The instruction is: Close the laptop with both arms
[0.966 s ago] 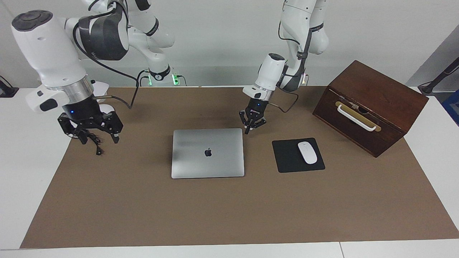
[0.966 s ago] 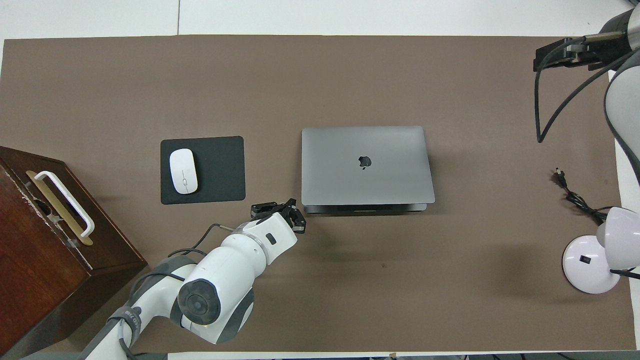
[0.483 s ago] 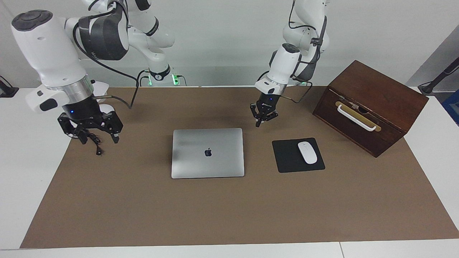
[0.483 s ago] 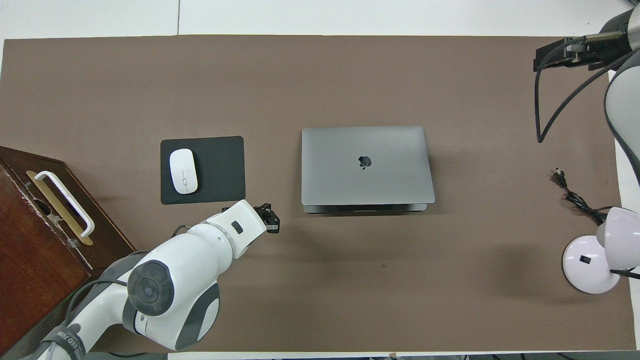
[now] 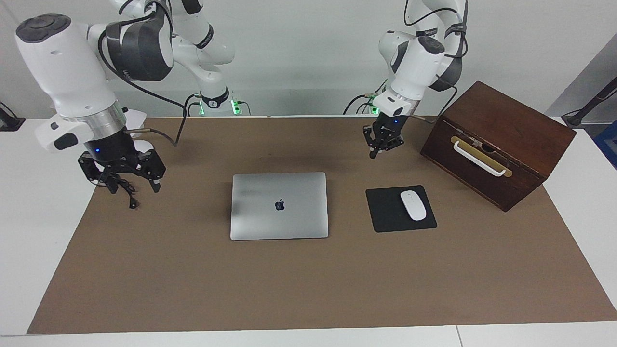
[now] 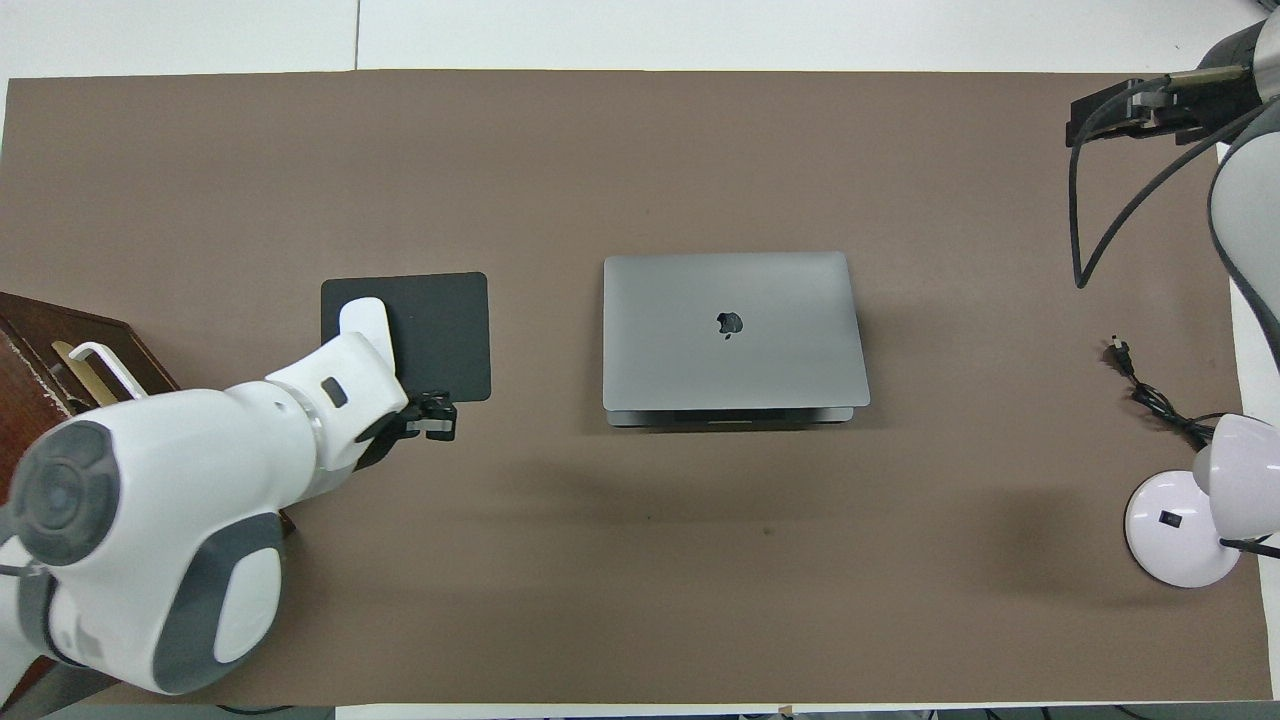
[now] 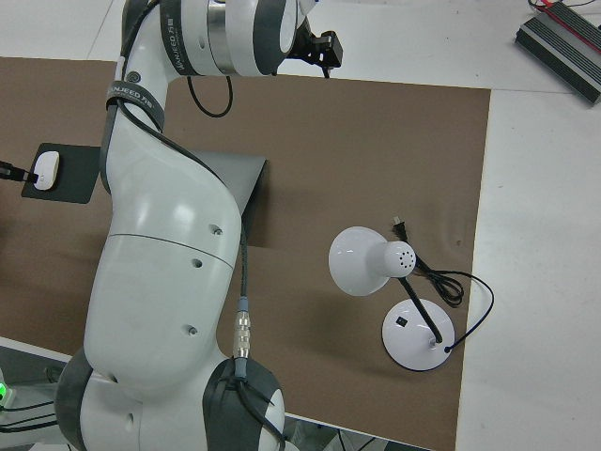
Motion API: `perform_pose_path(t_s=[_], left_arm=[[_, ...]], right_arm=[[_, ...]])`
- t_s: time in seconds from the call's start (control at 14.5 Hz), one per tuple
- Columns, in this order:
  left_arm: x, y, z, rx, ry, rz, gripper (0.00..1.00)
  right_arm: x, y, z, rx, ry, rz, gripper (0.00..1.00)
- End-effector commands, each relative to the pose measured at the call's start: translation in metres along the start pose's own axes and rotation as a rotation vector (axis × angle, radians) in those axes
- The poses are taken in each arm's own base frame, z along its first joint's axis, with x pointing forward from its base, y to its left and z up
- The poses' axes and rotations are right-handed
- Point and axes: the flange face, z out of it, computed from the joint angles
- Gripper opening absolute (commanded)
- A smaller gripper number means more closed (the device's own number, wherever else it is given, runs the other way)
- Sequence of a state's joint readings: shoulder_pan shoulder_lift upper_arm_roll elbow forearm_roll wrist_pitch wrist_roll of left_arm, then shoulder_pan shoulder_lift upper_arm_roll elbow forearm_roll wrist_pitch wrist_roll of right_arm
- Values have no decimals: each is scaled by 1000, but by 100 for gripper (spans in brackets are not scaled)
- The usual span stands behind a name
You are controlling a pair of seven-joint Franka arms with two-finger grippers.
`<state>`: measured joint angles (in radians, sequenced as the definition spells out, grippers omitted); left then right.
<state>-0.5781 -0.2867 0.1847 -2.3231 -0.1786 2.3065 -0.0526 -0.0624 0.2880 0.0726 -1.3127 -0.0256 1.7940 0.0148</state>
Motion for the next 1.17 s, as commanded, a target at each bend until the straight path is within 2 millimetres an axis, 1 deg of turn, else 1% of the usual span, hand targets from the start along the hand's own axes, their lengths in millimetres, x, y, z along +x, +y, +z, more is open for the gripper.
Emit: perform_pose_path(t_s=[0.0, 0.07, 0.14, 0.21, 0.28, 0.41, 0.48, 0.55, 0.62, 0.69, 0.76, 0.9, 1.1], left_arm=[[8, -30, -40, 18, -46, 47, 0], [11, -42, -53, 52, -66, 68, 0], [14, -49, -64, 93, -86, 95, 0], [14, -58, -72, 117, -101, 99, 0], [13, -72, -77, 127, -111, 77, 0], [11, -104, -95, 138, -116, 37, 0], [9, -116, -101, 137, -129, 49, 0], [9, -129, -111, 141, -128, 58, 0], [6, -149, -121, 147, -130, 30, 0], [4, -161, -128, 150, -130, 12, 0], [1, -172, -132, 152, -132, 2, 24], [-2, -185, -137, 156, -131, 9, 100], [3, -193, -151, 189, -114, 15, 100]], right_arm=[[-6, 0, -3, -4, -32, 43, 100], [-7, -1, -6, -3, -30, 49, 100], [-7, -1, -8, -3, -27, 49, 100], [-7, -1, -8, -2, -27, 49, 100], [-7, -1, -9, -2, -27, 49, 100], [-10, -1, -10, -3, -41, 51, 100], [-12, -2, -13, -3, -43, 49, 100], [-15, -3, -17, -4, -50, 55, 100], [-18, -3, -24, -5, -55, 62, 100], [-24, -3, -34, -6, -55, 61, 100], [-31, -4, -42, -9, -65, 61, 100], [-48, -6, -52, -13, -78, 64, 100], [-64, -11, -51, -19, -94, 78, 100]])
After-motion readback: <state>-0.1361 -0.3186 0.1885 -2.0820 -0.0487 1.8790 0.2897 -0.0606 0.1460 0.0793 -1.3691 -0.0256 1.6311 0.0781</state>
